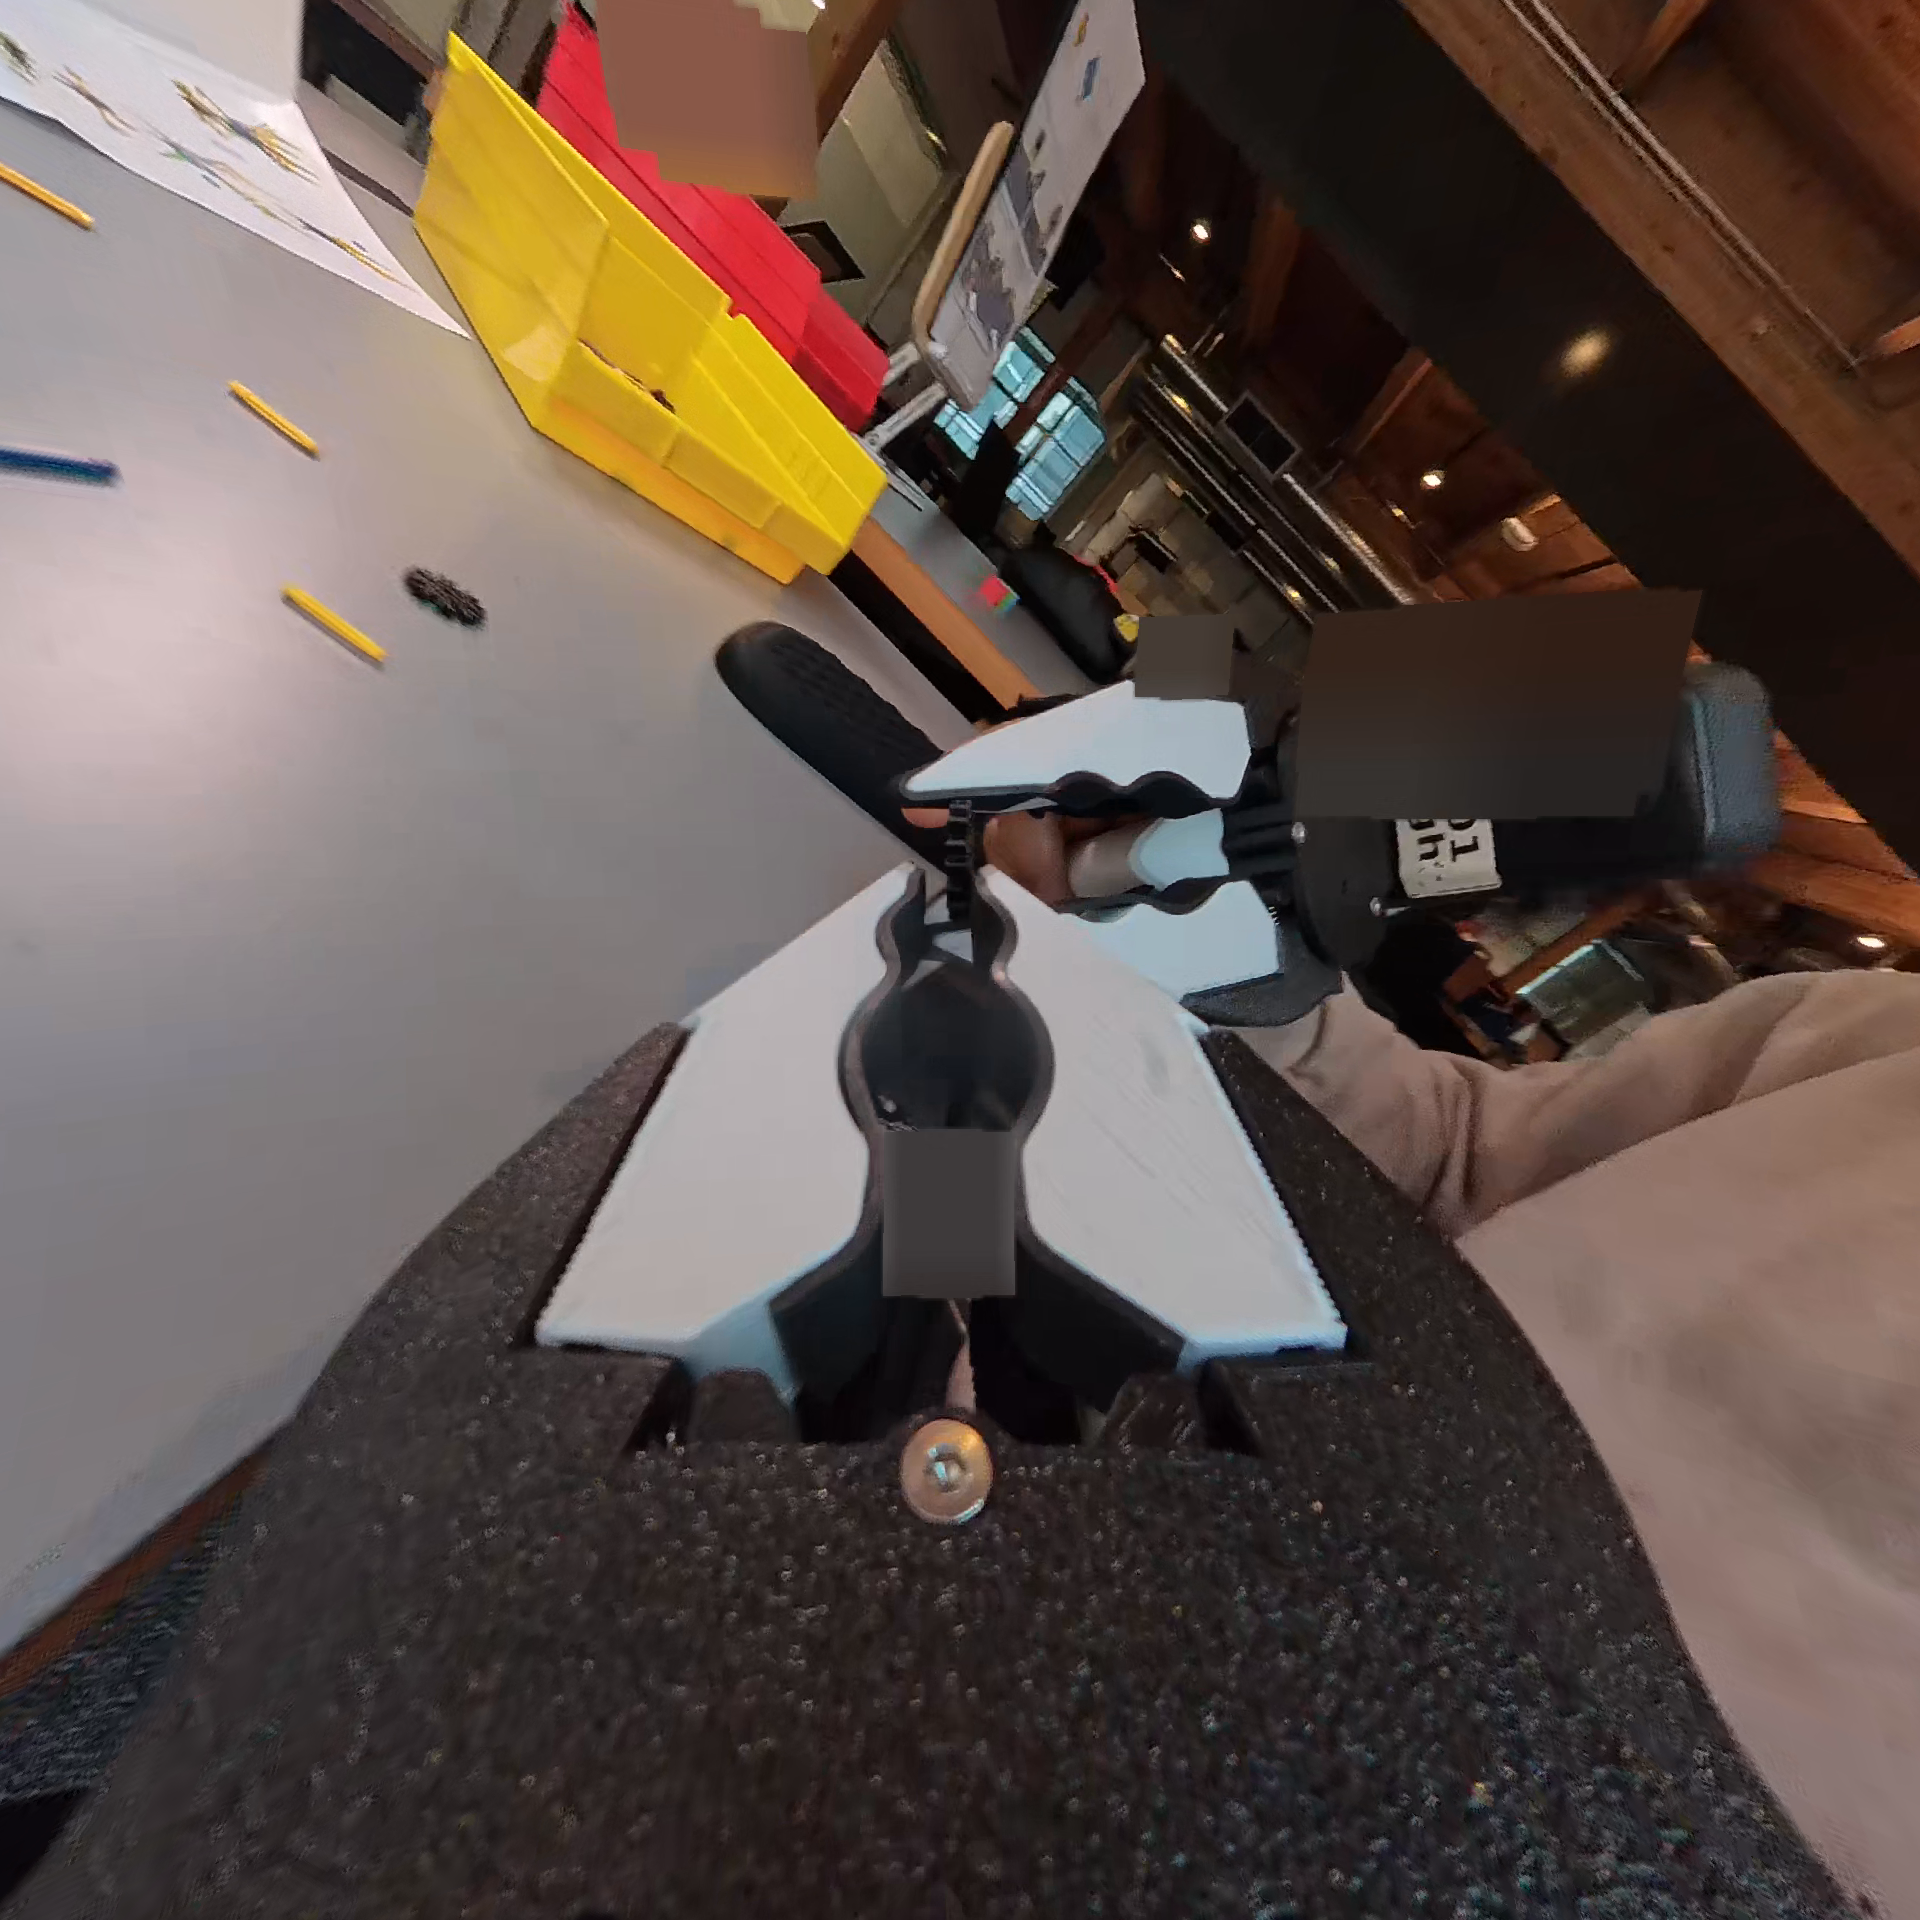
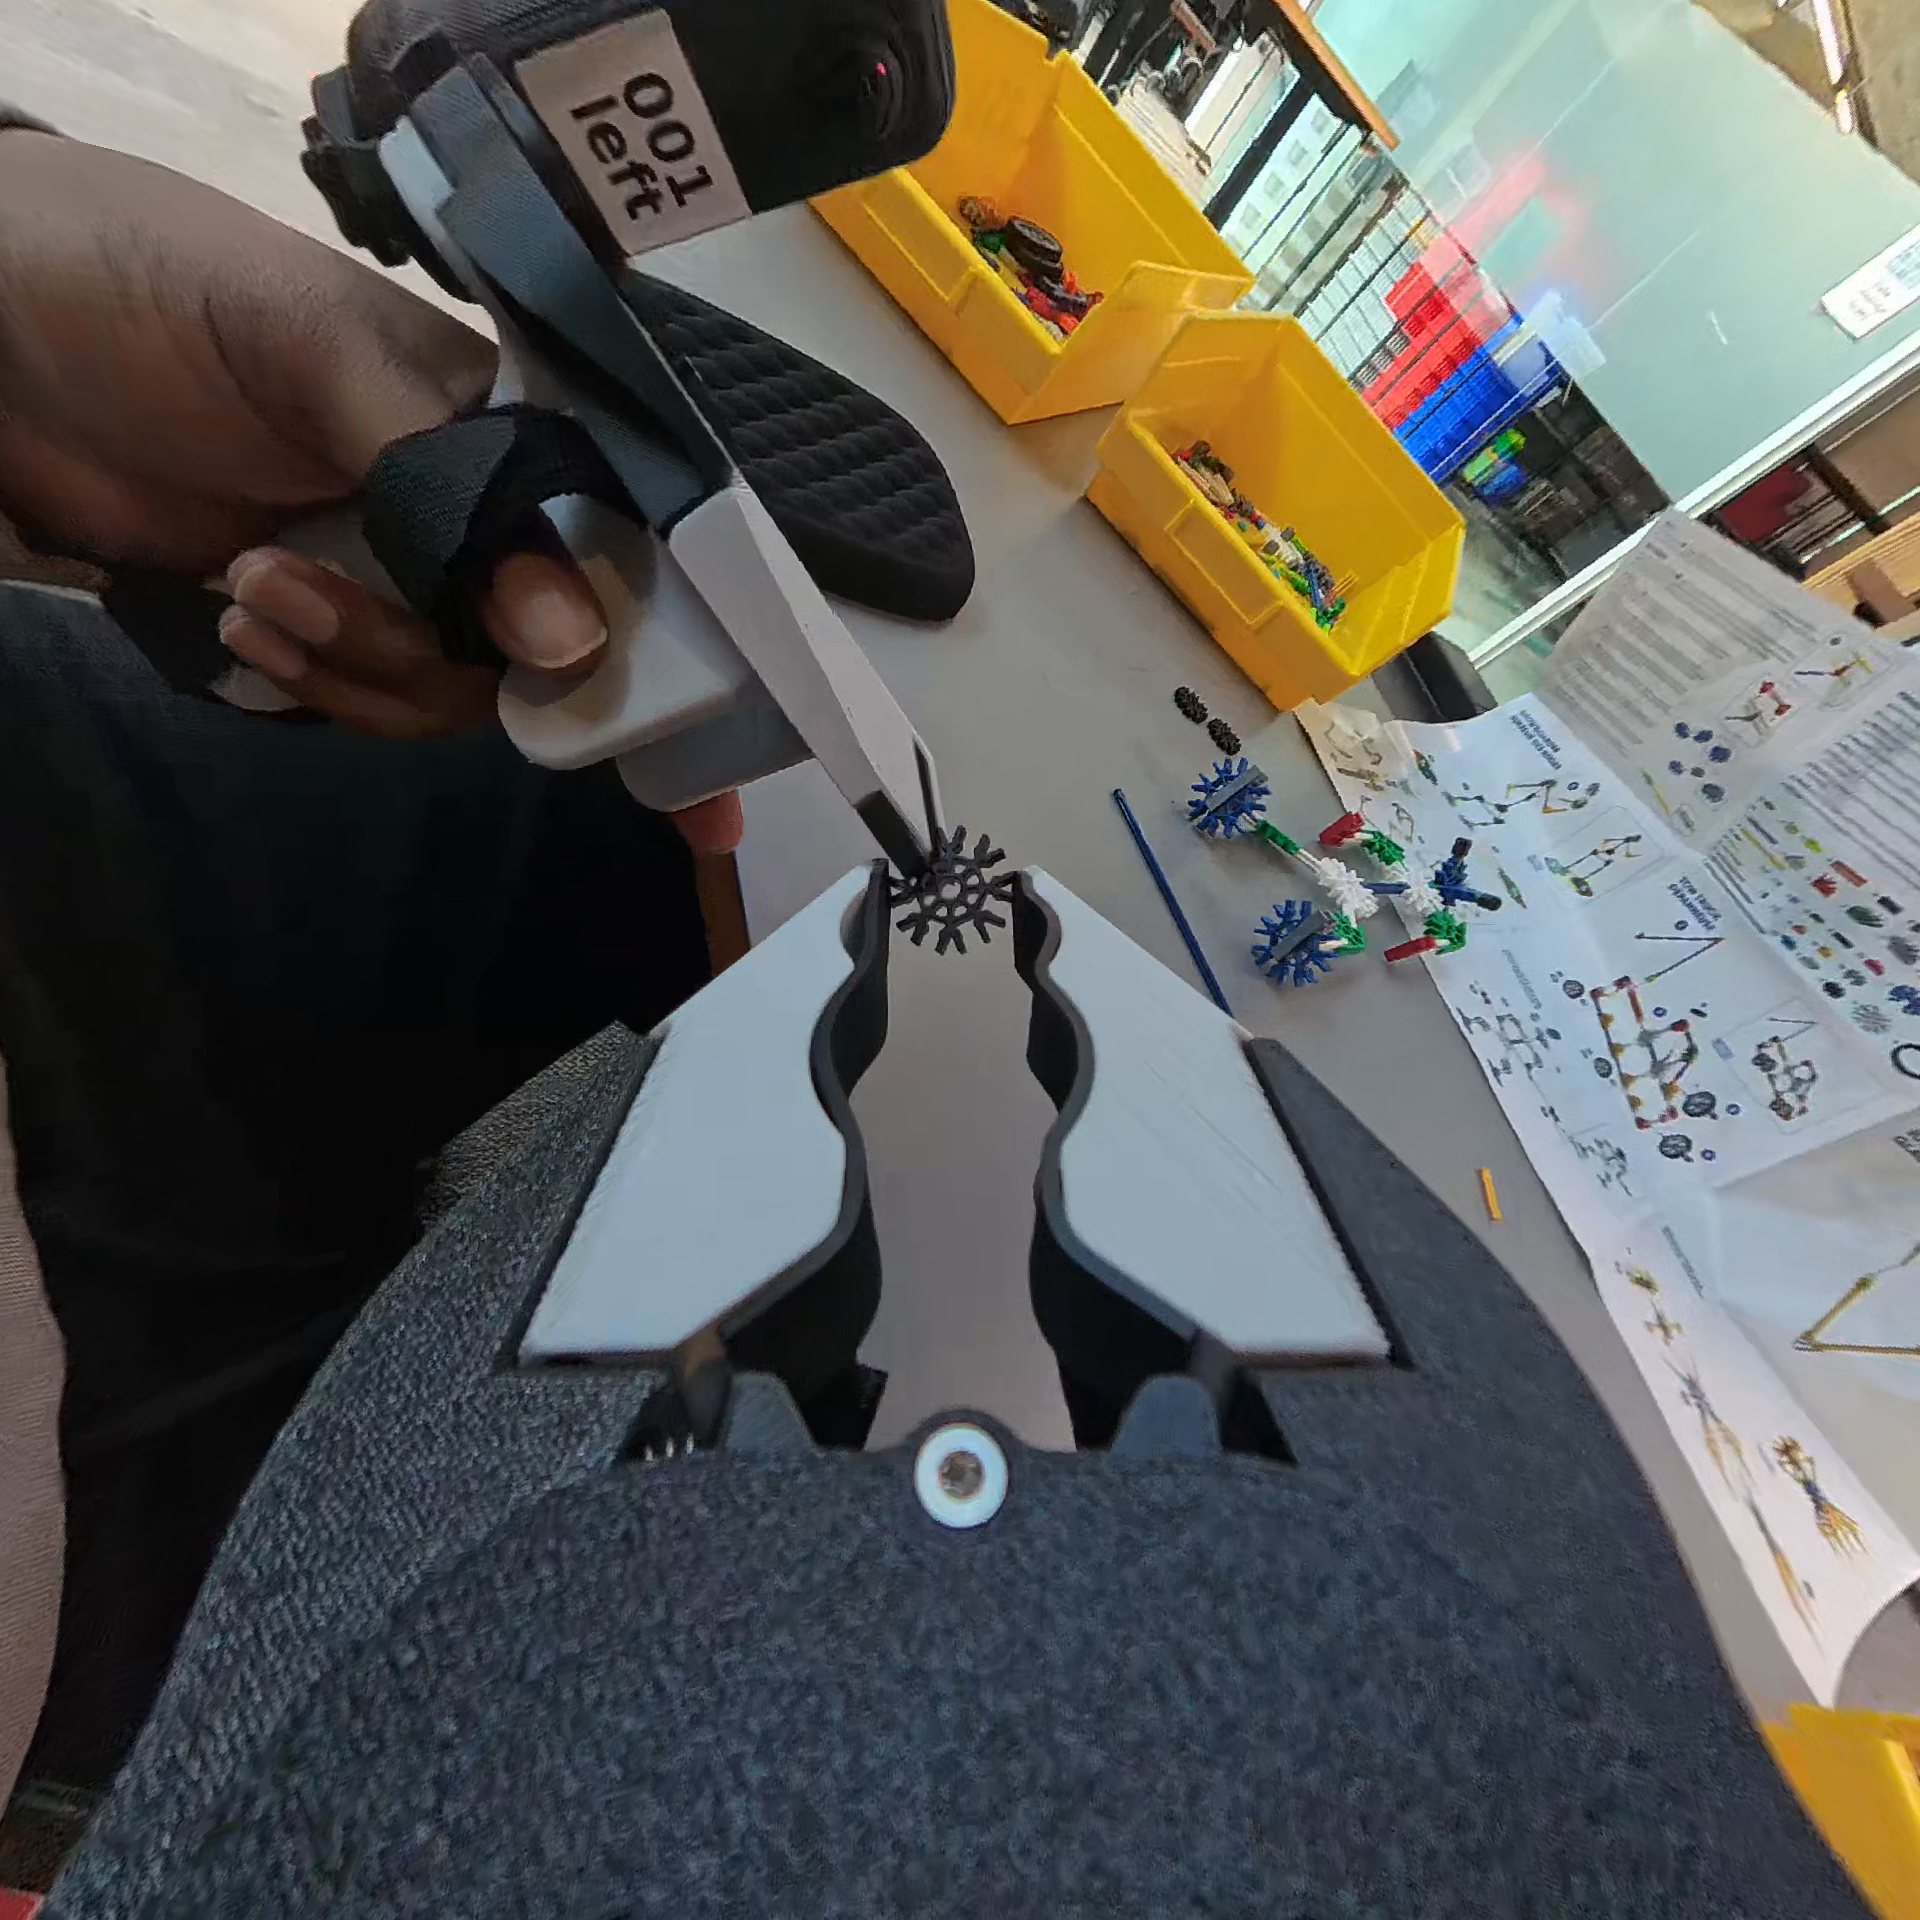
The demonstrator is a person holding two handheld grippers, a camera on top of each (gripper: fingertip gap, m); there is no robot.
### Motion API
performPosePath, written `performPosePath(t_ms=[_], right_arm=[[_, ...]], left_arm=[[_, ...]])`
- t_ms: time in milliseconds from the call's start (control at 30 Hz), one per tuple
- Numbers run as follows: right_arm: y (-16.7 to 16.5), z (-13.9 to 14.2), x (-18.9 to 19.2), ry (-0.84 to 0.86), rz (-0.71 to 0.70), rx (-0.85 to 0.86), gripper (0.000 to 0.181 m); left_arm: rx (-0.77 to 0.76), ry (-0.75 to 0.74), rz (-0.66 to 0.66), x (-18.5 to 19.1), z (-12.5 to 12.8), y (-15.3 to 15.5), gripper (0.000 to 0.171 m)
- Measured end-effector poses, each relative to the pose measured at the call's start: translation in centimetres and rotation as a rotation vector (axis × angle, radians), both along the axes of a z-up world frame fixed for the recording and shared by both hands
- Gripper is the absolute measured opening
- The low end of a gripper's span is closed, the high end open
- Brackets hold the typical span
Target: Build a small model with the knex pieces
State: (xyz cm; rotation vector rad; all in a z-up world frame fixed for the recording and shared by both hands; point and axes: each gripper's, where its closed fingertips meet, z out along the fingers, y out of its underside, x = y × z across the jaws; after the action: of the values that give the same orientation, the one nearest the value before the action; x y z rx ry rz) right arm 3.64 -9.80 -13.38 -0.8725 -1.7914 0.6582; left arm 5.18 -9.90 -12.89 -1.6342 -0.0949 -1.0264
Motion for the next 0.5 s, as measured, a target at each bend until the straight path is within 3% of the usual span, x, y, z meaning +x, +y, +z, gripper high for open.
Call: performPosePath(t_ms=[100, 233, 400, 500], right_arm=[[4.2, 0.2, -1.7, -0.069, -0.062, -0.084, 0.022], [12.7, -1.2, -5.0, -0.188, -0.187, -0.172, 0.022], [19.7, -2.8, -10.1, -0.263, -0.256, -0.255, 0.022], [21.2, -4.3, -11.6, -0.307, -0.279, -0.301, 0.022]], left_arm=[[0.032, 0.200, 0.089, -3.0, 0.6, 1.5, 0.020], [0.074, 0.435, 0.184, -7.5, 1.3, 3.6, 0.040], [0.078, 0.503, 0.194, -10.1, 1.9, 6.2, 0.066], [0.074, 0.543, 0.237, -11.3, 2.1, 7.2, 0.069]])
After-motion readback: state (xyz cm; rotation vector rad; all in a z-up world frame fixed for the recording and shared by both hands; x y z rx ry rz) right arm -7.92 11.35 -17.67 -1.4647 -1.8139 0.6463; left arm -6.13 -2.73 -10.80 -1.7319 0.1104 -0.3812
